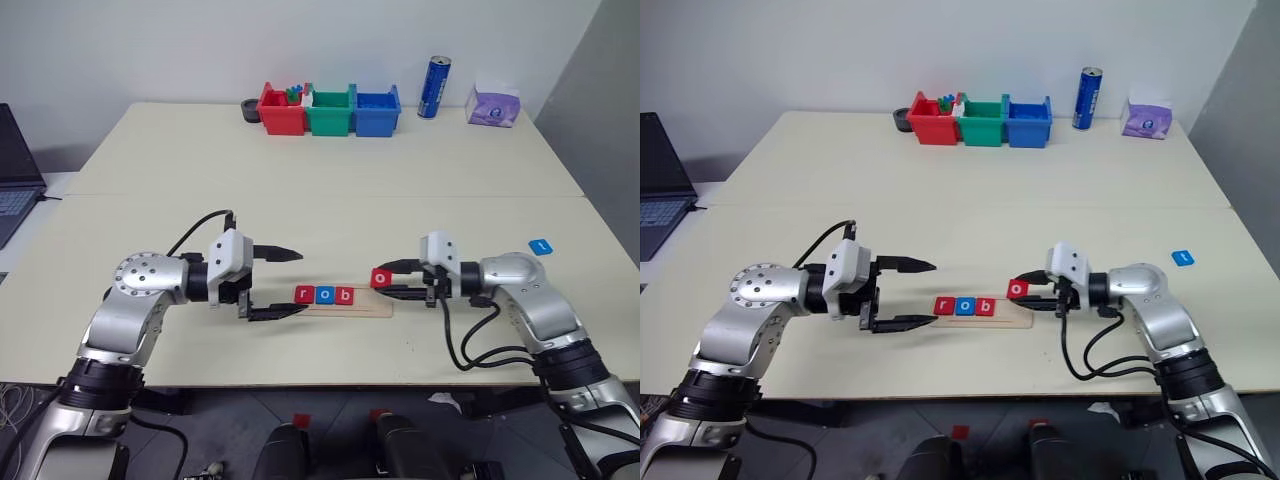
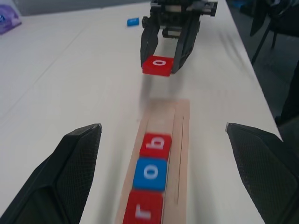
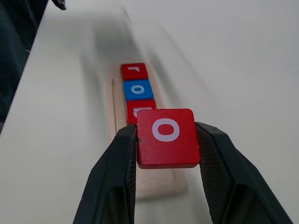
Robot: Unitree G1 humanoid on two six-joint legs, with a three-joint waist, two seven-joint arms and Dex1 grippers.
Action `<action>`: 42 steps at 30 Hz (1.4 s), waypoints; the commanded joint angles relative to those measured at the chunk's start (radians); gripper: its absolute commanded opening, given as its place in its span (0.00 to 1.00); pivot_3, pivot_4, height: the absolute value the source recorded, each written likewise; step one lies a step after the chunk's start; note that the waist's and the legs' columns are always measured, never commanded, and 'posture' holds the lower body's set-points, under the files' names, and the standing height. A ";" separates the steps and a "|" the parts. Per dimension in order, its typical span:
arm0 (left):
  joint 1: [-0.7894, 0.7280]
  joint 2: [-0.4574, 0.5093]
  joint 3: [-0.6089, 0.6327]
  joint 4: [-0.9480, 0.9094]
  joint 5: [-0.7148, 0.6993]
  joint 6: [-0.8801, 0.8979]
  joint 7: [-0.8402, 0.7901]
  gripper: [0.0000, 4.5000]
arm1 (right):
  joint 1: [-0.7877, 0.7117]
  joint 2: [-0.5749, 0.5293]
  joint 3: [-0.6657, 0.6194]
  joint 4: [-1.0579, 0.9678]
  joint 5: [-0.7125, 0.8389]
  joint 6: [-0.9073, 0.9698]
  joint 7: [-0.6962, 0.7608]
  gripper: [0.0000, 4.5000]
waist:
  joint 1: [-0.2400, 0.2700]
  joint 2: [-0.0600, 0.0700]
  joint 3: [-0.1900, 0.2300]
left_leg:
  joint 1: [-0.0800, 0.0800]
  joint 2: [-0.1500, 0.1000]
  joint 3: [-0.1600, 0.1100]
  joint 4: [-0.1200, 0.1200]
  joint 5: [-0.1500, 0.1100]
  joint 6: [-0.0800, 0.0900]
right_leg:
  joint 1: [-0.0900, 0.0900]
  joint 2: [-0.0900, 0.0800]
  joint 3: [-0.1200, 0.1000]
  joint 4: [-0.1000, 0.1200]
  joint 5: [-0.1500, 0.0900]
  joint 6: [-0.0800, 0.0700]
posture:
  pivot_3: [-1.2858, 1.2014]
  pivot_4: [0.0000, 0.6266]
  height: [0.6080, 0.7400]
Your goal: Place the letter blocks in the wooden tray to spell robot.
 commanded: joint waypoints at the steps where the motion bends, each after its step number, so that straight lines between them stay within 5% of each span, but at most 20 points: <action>1: 0.026 0.021 0.039 -0.016 -0.017 -0.029 -0.018 1.00 | -0.044 0.035 0.044 0.004 -0.035 0.002 -0.016 0.32 | 0.014 -0.001 0.001 | -0.002 -0.001 0.000 0.001 0.000 0.000 | 0.000 -0.001 -0.001 0.000 0.000 0.000 | 0.52 0.24 1.00; 42: 0.064 0.010 0.030 -0.091 -0.012 -0.020 0.029 1.00 | -0.089 0.101 0.097 0.192 -0.146 -0.068 0.024 0.32 | 0.008 0.000 0.001 | -0.002 0.000 -0.001 0.001 0.000 0.000 | -0.002 -0.001 -0.001 0.000 0.000 0.000 | 0.52 0.24 1.00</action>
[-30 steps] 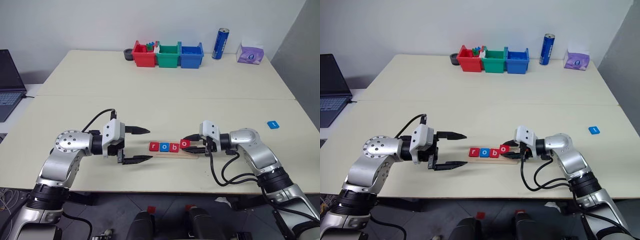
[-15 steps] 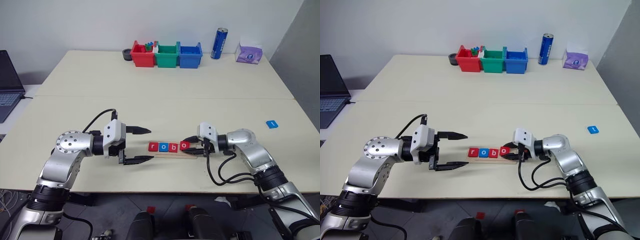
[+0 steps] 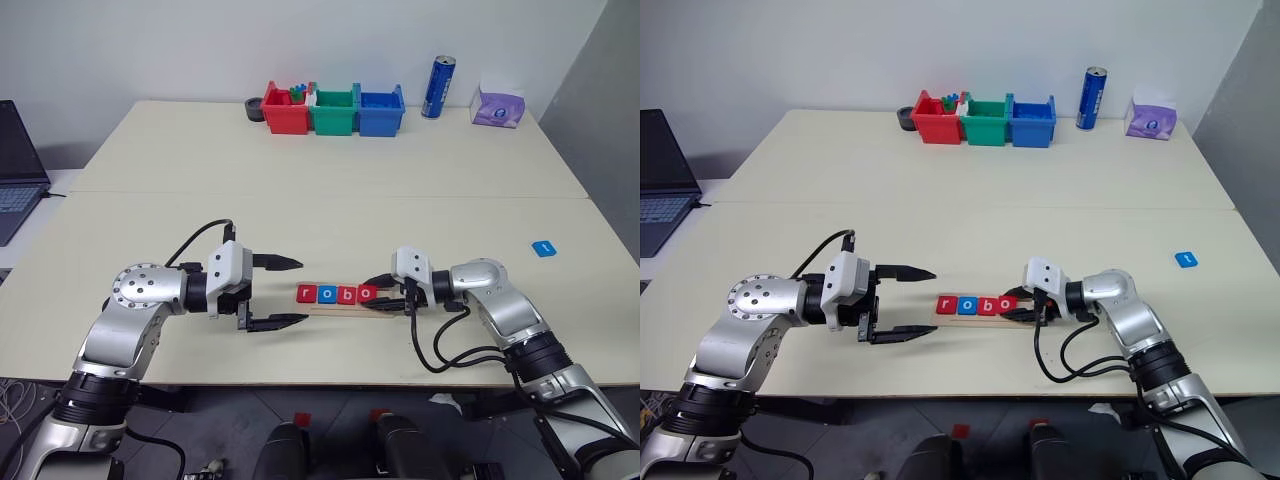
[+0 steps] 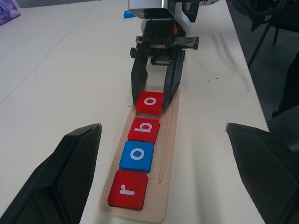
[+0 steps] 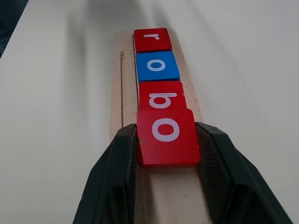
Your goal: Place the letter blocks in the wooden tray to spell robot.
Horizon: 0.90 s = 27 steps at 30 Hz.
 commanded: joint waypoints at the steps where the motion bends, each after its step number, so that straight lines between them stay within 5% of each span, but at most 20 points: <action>1: -0.001 0.009 0.020 -0.032 -0.010 -0.009 0.005 1.00 | -0.025 0.005 0.004 -0.005 -0.003 -0.009 0.004 0.32 | 0.000 0.000 0.000 | 0.000 0.000 0.000 0.000 0.000 0.000 | 0.000 0.000 0.000 0.000 0.000 0.000 | 0.52 0.24 1.00; 12: -0.002 0.009 0.021 -0.029 -0.008 -0.011 0.008 1.00 | -0.034 0.018 0.003 0.016 -0.014 -0.017 0.000 0.32 | 0.000 0.000 0.000 | 0.000 0.000 0.000 0.000 0.000 0.000 | 0.000 0.000 0.000 0.000 0.000 0.000 | 0.52 0.24 1.00; 21: -0.007 0.007 0.019 -0.021 -0.004 -0.015 0.007 1.00 | -0.038 0.014 -0.004 0.020 -0.008 -0.011 0.006 0.99 | 0.000 0.000 0.000 | 0.000 0.000 0.000 0.000 0.000 0.000 | 0.000 0.000 0.000 0.000 0.000 0.000 | 0.52 0.24 1.00; 27: -0.009 0.005 0.017 -0.021 -0.004 -0.015 0.007 1.00 | -0.041 -0.003 -0.029 -0.030 0.027 0.043 0.018 0.99 | 0.000 0.000 0.000 | 0.000 0.000 0.000 0.000 0.000 0.000 | 0.000 0.000 0.000 0.000 0.000 0.000 | 0.52 0.24 1.00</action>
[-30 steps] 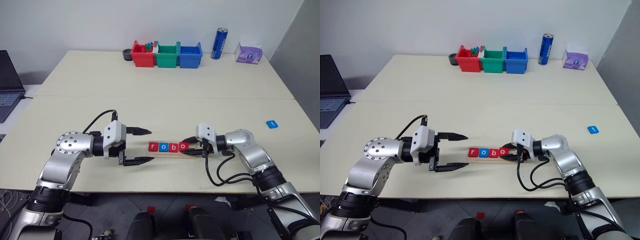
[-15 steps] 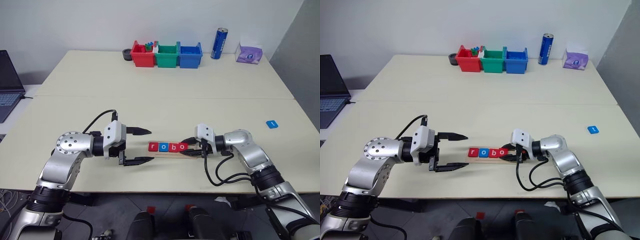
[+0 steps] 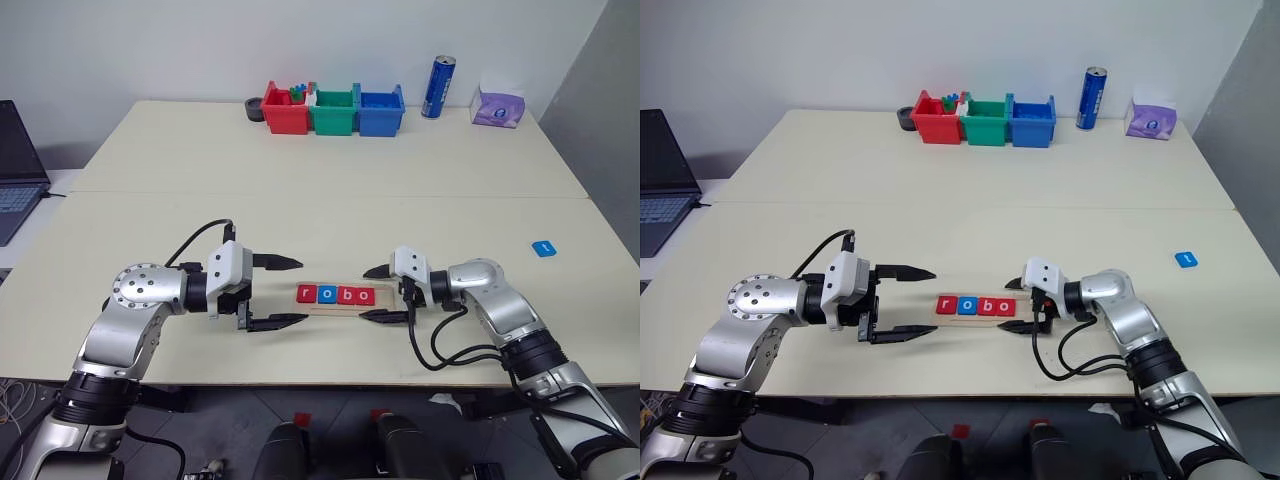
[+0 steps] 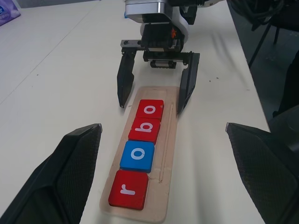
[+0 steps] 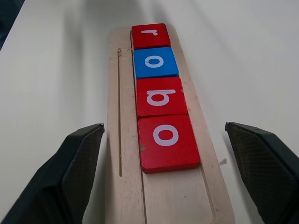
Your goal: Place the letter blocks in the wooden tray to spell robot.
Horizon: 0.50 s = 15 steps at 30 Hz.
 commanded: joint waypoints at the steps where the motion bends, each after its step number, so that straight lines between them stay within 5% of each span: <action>1: -0.010 0.006 0.017 -0.020 -0.005 -0.013 0.005 1.00 | -0.024 -0.020 -0.034 -0.079 0.038 0.041 0.014 0.99 | 0.000 0.000 0.000 | 0.000 0.000 0.000 0.000 0.000 0.000 | 0.000 0.000 0.000 0.000 0.000 0.000 | 0.52 0.24 1.00; 9: -0.019 -0.017 0.022 -0.102 -0.042 0.067 0.073 1.00 | 0.004 -0.186 -0.217 -0.299 0.179 0.299 -0.019 0.99 | 0.004 0.000 0.001 | -0.001 0.000 -0.001 0.000 0.000 0.000 | 0.000 -0.001 0.000 0.000 0.000 0.000 | 0.52 0.24 1.00; 15: -0.112 -0.137 -0.065 -0.146 0.026 0.137 0.233 1.00 | 0.129 -0.283 -0.388 -0.327 0.151 0.346 -0.204 0.99 | 0.006 0.000 0.001 | -0.002 -0.001 -0.001 0.000 0.000 0.000 | 0.000 -0.001 0.000 -0.001 0.000 0.000 | 0.52 0.24 1.00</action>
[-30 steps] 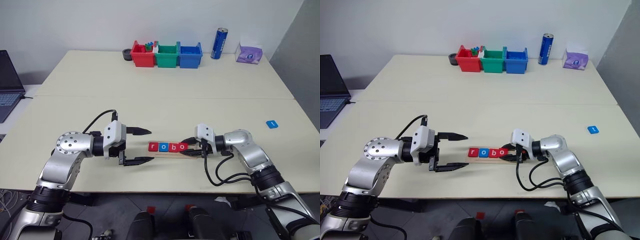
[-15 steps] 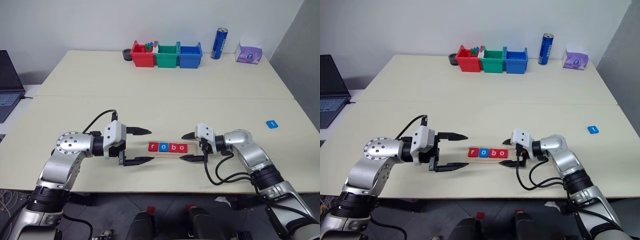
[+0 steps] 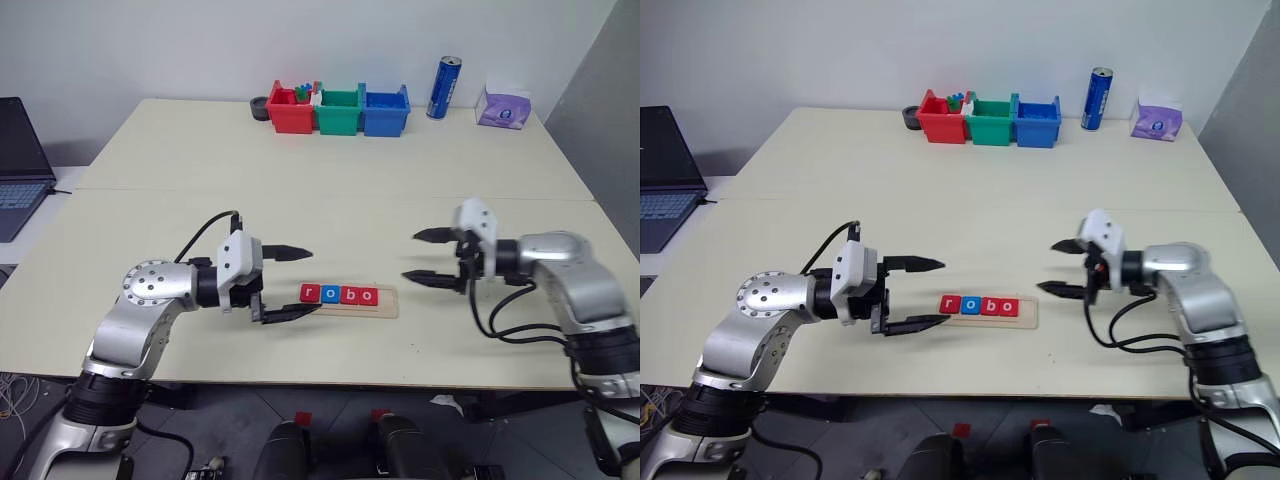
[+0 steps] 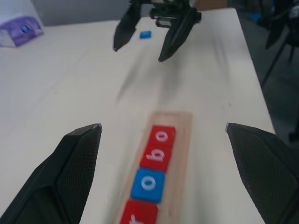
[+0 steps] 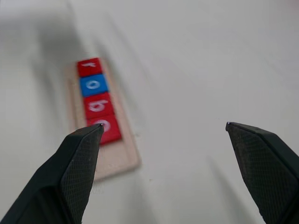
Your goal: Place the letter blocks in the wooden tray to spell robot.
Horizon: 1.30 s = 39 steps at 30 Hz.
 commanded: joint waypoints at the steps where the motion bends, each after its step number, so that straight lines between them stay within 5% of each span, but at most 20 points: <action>1: -0.082 -0.093 -0.068 -0.027 0.052 0.034 0.116 1.00 | 0.066 -0.019 -0.109 -0.013 -0.033 0.000 -0.151 0.99 | -0.001 0.000 0.000 | 0.000 0.000 0.000 0.000 0.000 0.000 | 0.000 0.000 0.000 0.000 0.000 0.000 | 0.52 0.24 1.00; 9: -0.212 -0.345 -0.225 0.086 0.154 0.047 0.248 1.00 | 0.078 0.013 -0.227 0.226 -0.154 -0.074 -0.534 0.99 | -0.011 0.000 0.000 | 0.001 -0.001 0.003 0.000 0.000 0.000 | 0.000 0.000 0.003 0.000 0.001 0.001 | 0.52 0.24 1.00; 20: -0.345 -0.514 -0.292 0.291 0.247 0.000 0.299 1.00 | -0.079 -0.017 -0.213 0.648 -0.175 -0.250 -0.571 0.99 | -0.009 0.001 0.000 | 0.002 -0.001 0.004 -0.001 0.000 0.000 | 0.000 0.001 0.005 0.001 0.001 0.001 | 0.52 0.24 1.00; 36: -0.335 -0.536 -0.308 0.268 0.254 0.017 0.281 1.00 | -0.199 -0.002 -0.237 0.883 -0.133 -0.206 -0.602 0.99 | -0.009 0.001 0.000 | 0.002 -0.001 0.004 -0.001 0.000 0.000 | 0.001 0.001 0.005 0.001 0.001 0.000 | 0.52 0.24 1.00; 39: -0.337 -0.532 -0.308 0.271 0.257 0.014 0.275 1.00 | -0.205 0.000 -0.240 0.882 -0.132 -0.190 -0.627 0.86 | -0.009 0.001 0.000 | 0.002 -0.001 0.004 -0.001 0.000 0.000 | 0.001 0.001 0.005 0.001 0.001 0.000 | 0.52 0.24 1.00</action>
